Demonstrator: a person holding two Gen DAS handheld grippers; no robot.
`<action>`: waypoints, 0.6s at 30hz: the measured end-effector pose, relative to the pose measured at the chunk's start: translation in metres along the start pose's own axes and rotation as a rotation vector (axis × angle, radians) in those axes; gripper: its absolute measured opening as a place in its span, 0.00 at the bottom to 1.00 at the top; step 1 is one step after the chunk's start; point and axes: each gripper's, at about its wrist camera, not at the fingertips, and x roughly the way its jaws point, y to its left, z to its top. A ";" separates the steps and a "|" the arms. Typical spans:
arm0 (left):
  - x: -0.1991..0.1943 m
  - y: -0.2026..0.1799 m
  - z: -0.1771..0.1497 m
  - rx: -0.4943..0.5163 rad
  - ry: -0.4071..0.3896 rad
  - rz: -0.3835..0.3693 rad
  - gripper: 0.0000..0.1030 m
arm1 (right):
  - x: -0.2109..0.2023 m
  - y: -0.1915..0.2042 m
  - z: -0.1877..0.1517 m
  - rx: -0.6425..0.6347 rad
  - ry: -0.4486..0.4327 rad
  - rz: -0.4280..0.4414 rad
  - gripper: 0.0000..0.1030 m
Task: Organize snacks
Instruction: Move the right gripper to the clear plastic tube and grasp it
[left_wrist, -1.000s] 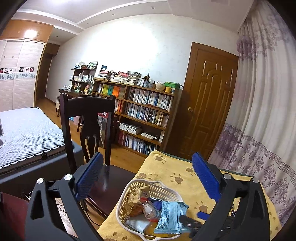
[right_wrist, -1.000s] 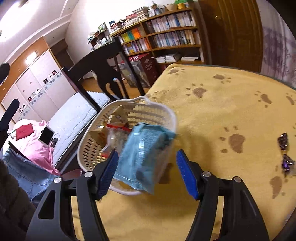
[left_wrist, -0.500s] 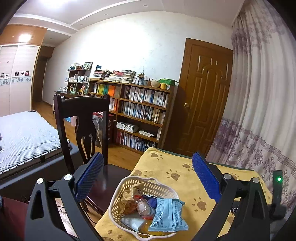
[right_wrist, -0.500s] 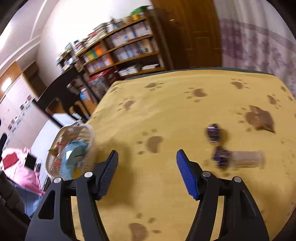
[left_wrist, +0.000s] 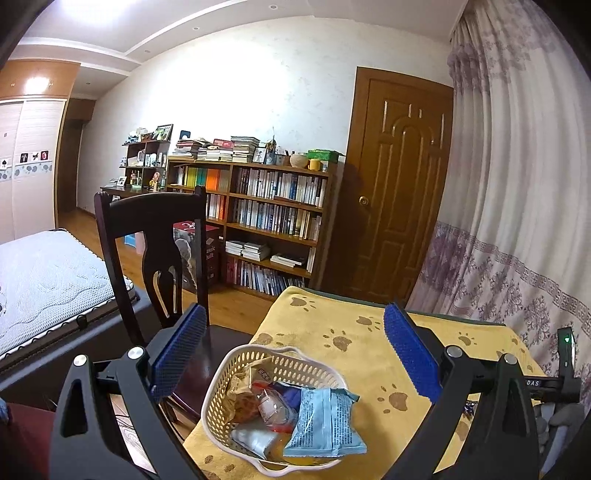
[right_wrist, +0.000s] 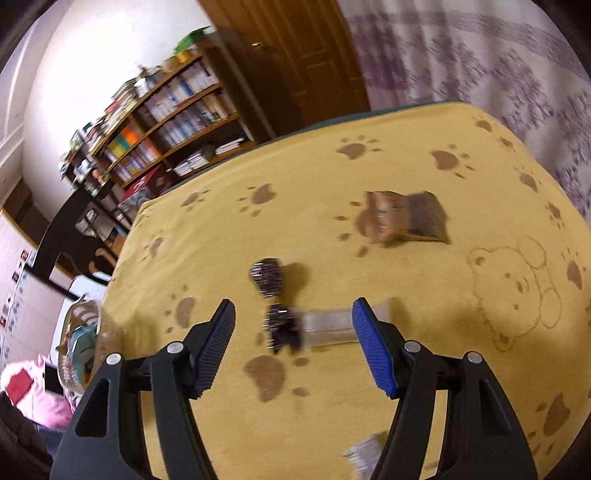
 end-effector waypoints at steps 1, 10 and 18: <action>0.000 -0.001 0.000 0.002 0.001 0.000 0.95 | 0.002 -0.007 0.001 0.015 0.002 -0.006 0.64; 0.002 -0.012 -0.005 0.029 0.014 -0.015 0.95 | 0.016 -0.032 0.004 0.075 0.019 -0.024 0.64; 0.009 -0.029 -0.011 0.071 0.035 -0.036 0.96 | 0.047 -0.023 0.017 0.042 0.056 0.003 0.64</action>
